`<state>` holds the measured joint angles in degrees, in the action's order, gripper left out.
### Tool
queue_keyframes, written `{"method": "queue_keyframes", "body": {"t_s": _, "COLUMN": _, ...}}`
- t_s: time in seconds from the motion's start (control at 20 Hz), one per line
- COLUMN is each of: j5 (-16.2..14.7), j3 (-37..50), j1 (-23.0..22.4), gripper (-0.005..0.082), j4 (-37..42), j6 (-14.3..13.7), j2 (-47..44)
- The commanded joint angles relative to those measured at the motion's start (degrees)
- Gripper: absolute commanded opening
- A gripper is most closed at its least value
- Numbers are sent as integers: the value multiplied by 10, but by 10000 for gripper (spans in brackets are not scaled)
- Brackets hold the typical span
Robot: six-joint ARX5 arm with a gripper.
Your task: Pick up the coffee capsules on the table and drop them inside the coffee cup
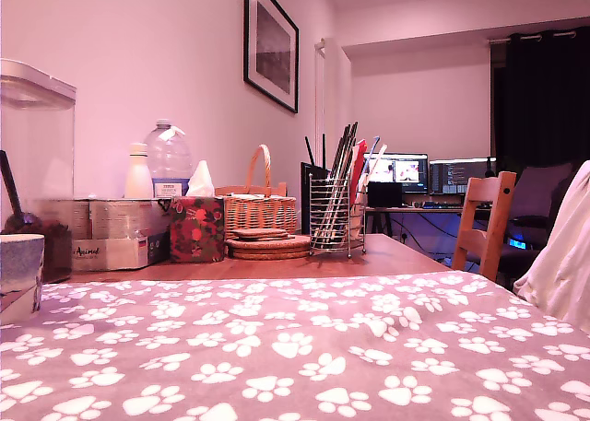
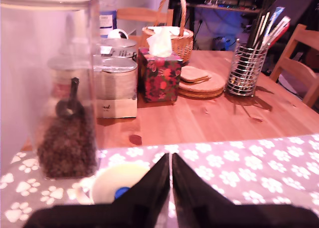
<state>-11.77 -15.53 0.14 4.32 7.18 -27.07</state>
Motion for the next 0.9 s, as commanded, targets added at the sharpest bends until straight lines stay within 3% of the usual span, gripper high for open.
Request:
{"method": "queue_keyframes", "body": {"t_s": 0.0, "j5": 4, "j3": 30, "j1": -5, "gripper": -19, "j4": 1, "j6": 3, "j2": 18}}
{"method": "queue_keyframes", "body": {"t_s": 0.4, "j5": 18, "j3": 85, "j1": -8, "gripper": -19, "j4": -22, "j6": 5, "j2": 111}}
{"method": "queue_keyframes", "body": {"t_s": 0.85, "j5": 44, "j3": 122, "j1": -8, "gripper": -19, "j4": -122, "j6": 14, "j2": 240}}
